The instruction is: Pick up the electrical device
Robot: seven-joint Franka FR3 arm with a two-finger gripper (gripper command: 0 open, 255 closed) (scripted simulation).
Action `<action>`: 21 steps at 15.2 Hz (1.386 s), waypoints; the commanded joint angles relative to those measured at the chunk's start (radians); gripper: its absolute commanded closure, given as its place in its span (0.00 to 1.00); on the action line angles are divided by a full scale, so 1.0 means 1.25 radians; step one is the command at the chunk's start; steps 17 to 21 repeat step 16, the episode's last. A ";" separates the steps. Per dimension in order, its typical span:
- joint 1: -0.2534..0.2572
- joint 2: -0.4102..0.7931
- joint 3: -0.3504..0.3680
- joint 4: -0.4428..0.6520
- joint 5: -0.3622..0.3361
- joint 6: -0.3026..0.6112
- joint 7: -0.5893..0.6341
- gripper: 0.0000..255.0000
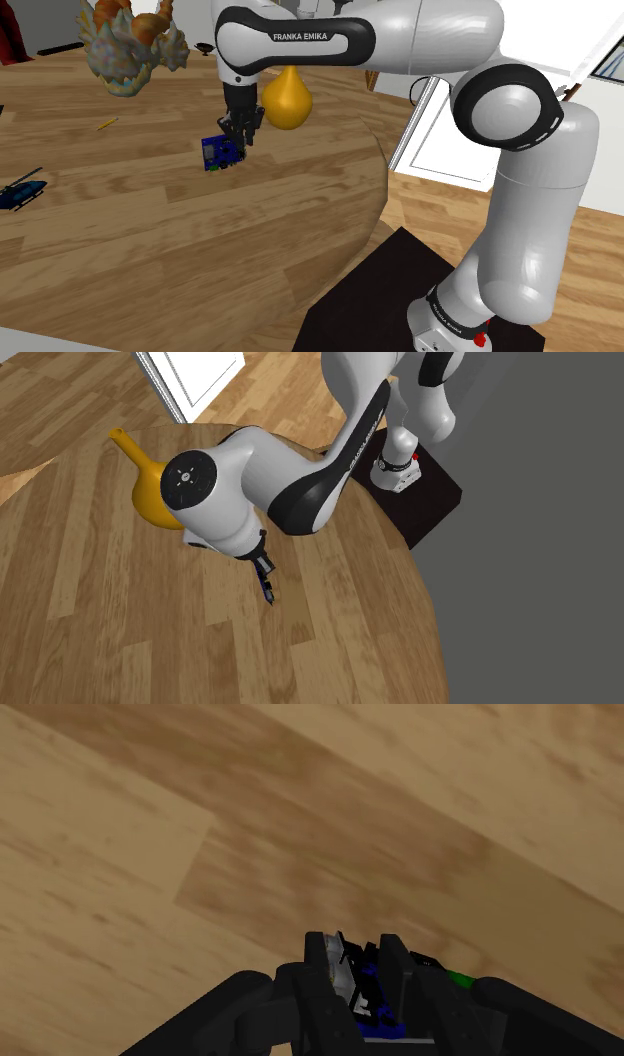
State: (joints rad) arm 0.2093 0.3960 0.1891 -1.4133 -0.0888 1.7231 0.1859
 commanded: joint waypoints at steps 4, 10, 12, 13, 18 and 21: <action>0.002 0.002 0.001 0.050 0.000 -0.049 -0.001 1.00; 0.007 0.010 0.001 0.128 -0.001 -0.118 -0.003 1.00; 0.009 0.016 0.001 0.158 -0.002 -0.143 -0.003 1.00; 0.010 0.019 0.001 0.173 -0.002 -0.155 -0.004 1.00; 0.011 0.023 0.001 0.192 -0.003 -0.170 -0.004 1.00; 0.011 0.023 0.001 0.192 -0.003 -0.170 -0.004 1.00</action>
